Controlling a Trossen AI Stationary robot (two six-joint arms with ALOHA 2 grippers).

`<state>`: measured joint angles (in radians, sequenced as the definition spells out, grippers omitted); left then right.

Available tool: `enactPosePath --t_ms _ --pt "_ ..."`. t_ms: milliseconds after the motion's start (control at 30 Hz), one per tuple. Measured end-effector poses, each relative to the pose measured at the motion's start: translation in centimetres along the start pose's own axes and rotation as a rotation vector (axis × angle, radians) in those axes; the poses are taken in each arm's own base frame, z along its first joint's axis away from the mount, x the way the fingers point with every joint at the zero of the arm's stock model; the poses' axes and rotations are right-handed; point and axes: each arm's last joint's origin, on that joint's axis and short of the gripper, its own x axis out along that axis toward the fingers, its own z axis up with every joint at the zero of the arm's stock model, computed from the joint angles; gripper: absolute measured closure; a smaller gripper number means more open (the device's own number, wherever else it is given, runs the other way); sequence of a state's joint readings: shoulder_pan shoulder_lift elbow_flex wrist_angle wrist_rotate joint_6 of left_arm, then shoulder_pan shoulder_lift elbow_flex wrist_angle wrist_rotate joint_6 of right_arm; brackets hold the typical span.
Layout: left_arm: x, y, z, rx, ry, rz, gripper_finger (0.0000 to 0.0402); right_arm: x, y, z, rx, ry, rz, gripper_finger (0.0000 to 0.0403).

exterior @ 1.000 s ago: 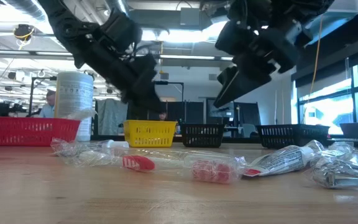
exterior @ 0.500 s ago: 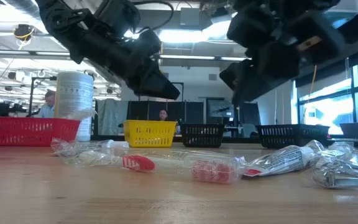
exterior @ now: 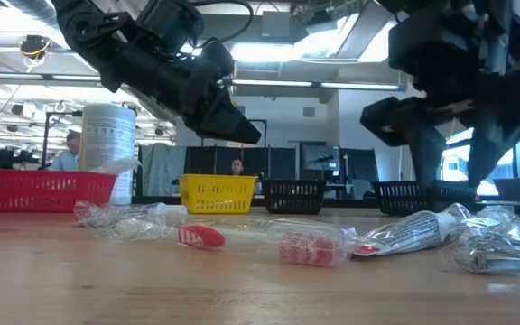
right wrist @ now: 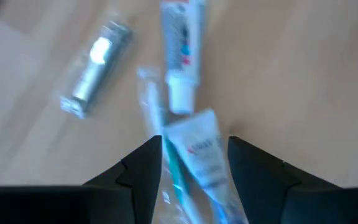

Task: Pick & Place Travel size toiletries
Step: Put the toothpaste into the left black bin

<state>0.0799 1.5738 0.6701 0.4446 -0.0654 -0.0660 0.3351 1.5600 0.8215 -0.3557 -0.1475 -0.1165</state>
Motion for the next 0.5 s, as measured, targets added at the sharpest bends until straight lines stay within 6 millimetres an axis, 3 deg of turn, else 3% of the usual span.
enactPosePath --t_ms 300,500 --pt "0.0 0.0 0.0 -0.002 0.000 0.001 0.0286 0.1 -0.2 0.0 0.041 0.003 -0.027 0.0229" --pt "0.0 0.0 0.0 -0.001 0.001 0.001 0.0286 2.4 -0.4 -0.8 0.067 0.093 -0.019 0.0240"
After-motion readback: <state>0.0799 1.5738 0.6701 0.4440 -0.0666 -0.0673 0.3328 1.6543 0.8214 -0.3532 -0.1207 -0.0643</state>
